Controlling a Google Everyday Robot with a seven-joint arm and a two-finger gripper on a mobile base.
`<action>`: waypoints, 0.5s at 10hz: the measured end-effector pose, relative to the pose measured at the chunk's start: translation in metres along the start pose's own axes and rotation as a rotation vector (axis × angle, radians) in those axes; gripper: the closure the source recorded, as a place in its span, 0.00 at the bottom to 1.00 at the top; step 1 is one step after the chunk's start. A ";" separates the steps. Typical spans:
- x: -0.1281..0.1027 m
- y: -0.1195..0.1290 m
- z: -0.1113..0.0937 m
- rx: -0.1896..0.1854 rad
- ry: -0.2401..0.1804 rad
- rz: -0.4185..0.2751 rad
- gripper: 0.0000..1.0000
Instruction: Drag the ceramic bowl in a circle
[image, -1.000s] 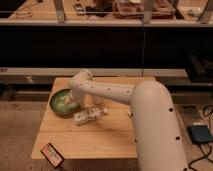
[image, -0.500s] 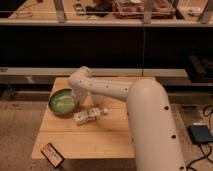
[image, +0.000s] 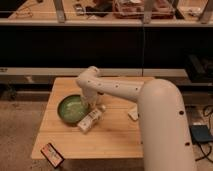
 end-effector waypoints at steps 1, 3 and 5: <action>-0.007 0.016 -0.008 -0.004 -0.009 0.016 1.00; -0.022 0.041 -0.026 -0.006 -0.018 0.020 1.00; -0.043 0.050 -0.038 -0.003 -0.033 -0.029 1.00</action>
